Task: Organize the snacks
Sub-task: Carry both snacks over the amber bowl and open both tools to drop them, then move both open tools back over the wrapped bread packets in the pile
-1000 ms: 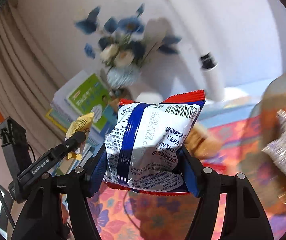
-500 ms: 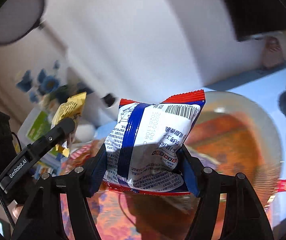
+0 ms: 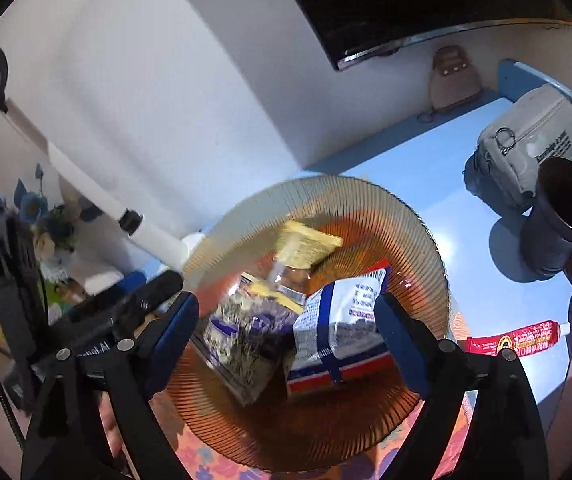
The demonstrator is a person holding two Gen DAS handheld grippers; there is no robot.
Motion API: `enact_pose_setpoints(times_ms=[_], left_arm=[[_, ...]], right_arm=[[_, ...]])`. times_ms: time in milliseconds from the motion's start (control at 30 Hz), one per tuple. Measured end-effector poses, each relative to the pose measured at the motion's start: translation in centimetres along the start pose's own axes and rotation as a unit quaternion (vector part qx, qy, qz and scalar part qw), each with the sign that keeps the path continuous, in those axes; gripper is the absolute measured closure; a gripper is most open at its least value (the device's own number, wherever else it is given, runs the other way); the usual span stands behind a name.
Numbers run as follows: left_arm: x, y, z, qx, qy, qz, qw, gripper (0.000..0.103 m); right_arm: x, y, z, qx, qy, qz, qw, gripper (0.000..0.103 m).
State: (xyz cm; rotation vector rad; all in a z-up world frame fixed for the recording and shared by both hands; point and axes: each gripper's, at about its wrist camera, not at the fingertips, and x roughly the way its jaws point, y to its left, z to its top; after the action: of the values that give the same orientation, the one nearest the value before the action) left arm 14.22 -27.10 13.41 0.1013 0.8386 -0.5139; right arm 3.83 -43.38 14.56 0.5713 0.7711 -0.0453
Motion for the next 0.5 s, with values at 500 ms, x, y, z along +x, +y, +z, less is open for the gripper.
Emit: enact_pose_setpoints(times_ms=[500], left_arm=[[-9.0,14.6,-5.1,-0.088,-0.018,0.101,0.9909,0.012]], right_arm=[[0.2,13.3,-4.5,-0.057,-0.053,0.117,0.990,0.000]])
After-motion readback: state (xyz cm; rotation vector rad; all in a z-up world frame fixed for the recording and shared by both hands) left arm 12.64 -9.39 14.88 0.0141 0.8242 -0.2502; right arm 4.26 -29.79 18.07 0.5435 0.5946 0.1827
